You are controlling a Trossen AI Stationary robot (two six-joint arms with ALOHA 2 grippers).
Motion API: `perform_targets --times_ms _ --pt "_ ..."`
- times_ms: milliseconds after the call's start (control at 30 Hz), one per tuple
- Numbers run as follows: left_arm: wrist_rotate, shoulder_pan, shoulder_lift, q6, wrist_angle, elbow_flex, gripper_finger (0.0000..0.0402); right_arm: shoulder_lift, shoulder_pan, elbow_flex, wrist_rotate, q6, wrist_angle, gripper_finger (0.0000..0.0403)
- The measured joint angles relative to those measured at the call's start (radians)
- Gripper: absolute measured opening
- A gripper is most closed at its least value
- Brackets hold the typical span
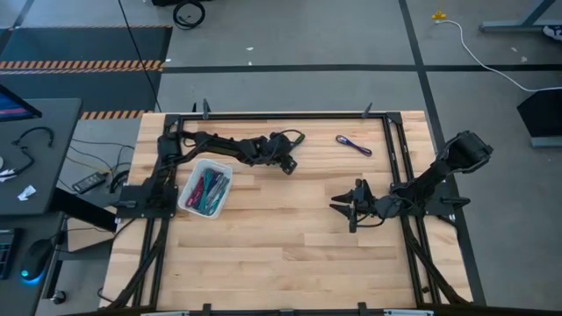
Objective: Pick and place USB-C Cables
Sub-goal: Put the green charger cable into the white bin
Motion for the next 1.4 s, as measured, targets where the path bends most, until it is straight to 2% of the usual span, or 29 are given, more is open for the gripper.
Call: perform_targets --times_ms 200,500,667,867,967,1100,1300,1400 --pt "0.015 0.0 0.007 0.014 0.005 0.002 0.0204 0.0 0.0 0.0 -0.003 0.003 0.012 0.0123" --pt "0.073 -0.001 -0.007 0.05 -0.028 0.001 0.0028 0.0 0.001 0.0 -0.008 0.011 0.015 0.0123" --pt "0.048 -0.038 -0.093 0.05 -0.133 -0.006 0.002 0.0 0.009 0.0 -0.013 0.032 0.016 0.0123" --pt "-0.137 -0.16 -0.306 0.008 -0.38 -0.004 0.002 0.0 0.013 0.0 -0.004 0.015 0.016 0.0123" --pt "-0.229 -0.247 -0.422 -0.099 -0.516 -0.003 0.002 0.0 0.001 0.0 -0.003 -0.011 0.017 0.0123" --pt "-0.3 -0.385 -0.542 -0.33 -0.732 -0.003 0.002 0.0 -0.025 0.0 -0.003 -0.045 0.017 0.0123" --pt "-0.309 -0.582 -0.661 -0.788 -1.084 -0.003 0.002 0.0 -0.074 -0.001 -0.003 -0.079 0.017 0.0123" --pt "-0.25 -0.67 -0.692 -1.019 -1.27 -0.003 0.002 0.0 -0.09 -0.001 -0.003 -0.079 0.018 0.0123"
